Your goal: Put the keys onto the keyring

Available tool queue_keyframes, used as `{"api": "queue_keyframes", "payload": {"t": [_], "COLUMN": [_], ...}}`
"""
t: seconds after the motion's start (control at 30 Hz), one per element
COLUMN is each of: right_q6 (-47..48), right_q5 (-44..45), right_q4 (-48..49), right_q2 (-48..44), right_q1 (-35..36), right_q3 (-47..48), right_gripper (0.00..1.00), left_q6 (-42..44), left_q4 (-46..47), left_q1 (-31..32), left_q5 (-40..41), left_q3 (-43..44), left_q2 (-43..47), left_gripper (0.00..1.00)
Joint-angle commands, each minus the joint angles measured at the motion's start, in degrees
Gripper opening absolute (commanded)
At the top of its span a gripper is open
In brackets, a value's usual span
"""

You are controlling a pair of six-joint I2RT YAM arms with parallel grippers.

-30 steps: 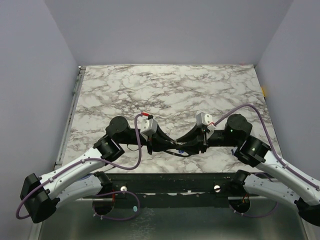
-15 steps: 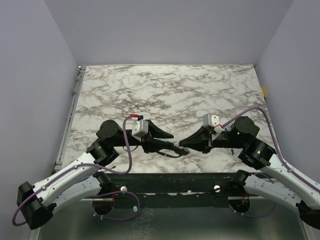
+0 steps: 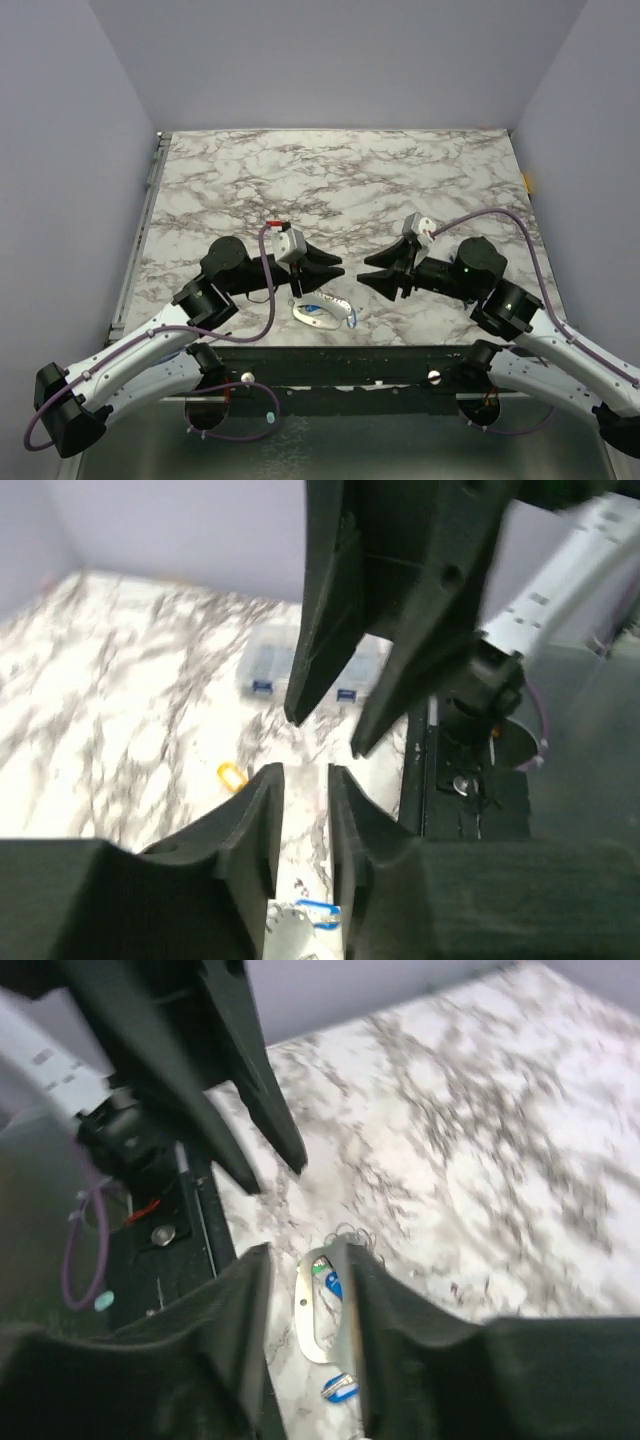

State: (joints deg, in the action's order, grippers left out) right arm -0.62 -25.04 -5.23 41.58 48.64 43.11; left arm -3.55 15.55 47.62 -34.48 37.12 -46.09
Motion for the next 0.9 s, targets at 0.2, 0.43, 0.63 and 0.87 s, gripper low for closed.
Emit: {"api": "queue_keyframes", "payload": {"t": [0.2,0.43,0.63,0.87], "right_q6": [-29.2,-35.2,-33.3,-31.0], "right_q5": [42.3,49.0,44.2,42.6], "right_q4": [-7.2,-12.3,-9.6,-9.6], "right_q2": [5.2,11.0,10.6,8.5], "right_q1": [-0.2,-0.2,-0.2,-0.2], "right_q3": [-8.1,-6.7,-9.7,-11.9], "right_gripper": [0.71,0.71,0.71,0.71], "left_q6": [-16.8,-25.1,-25.2,-26.0], "left_q4": [-30.9,-38.2,-39.9,-42.1], "left_q1": [-0.2,-0.1,0.4,2.0], "left_q5": [41.8,42.3,43.5,43.4], "left_q3": [6.8,9.6,13.0,19.0], "left_q2": [-8.9,-23.4,-32.6,-42.3], "left_gripper": [0.55,0.38,0.35,0.28]}}
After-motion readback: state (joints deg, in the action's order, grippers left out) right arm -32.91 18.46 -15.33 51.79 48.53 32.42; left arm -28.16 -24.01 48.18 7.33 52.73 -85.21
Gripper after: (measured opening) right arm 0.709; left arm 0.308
